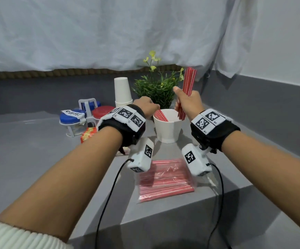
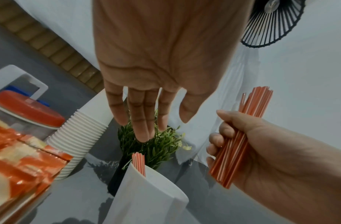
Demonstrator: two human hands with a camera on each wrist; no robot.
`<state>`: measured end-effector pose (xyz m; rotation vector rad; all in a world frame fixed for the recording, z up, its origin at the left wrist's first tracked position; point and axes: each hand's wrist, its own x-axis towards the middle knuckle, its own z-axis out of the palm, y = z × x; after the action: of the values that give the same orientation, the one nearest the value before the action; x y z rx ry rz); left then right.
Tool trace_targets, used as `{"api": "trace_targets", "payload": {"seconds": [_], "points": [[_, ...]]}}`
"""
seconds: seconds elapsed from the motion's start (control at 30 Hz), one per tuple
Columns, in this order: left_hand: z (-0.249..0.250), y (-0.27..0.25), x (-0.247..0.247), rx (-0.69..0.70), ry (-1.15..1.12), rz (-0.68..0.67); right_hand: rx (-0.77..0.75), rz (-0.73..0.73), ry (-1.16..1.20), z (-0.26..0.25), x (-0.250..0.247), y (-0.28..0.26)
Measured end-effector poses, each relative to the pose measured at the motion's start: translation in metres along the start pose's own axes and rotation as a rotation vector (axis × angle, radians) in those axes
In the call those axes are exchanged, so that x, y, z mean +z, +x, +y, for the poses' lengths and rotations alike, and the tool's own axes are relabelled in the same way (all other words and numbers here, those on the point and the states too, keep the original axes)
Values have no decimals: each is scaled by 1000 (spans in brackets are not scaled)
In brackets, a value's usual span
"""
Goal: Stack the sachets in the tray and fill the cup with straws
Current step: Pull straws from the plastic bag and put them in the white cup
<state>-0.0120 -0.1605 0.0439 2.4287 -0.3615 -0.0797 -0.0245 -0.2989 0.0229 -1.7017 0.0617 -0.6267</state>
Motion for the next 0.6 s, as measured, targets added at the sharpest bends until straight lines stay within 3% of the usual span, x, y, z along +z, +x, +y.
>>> {"api": "trace_targets", "payload": {"seconds": [0.23, 0.47, 0.6], "points": [[-19, 62, 2, -58, -114, 11, -3, -27, -128, 26, 24, 48], [-41, 106, 29, -119, -373, -50, -17, -231, -308, 68, 35, 69], [-51, 121, 41, -99, -429, 44, -59, -322, -482, 77, 32, 68]]}}
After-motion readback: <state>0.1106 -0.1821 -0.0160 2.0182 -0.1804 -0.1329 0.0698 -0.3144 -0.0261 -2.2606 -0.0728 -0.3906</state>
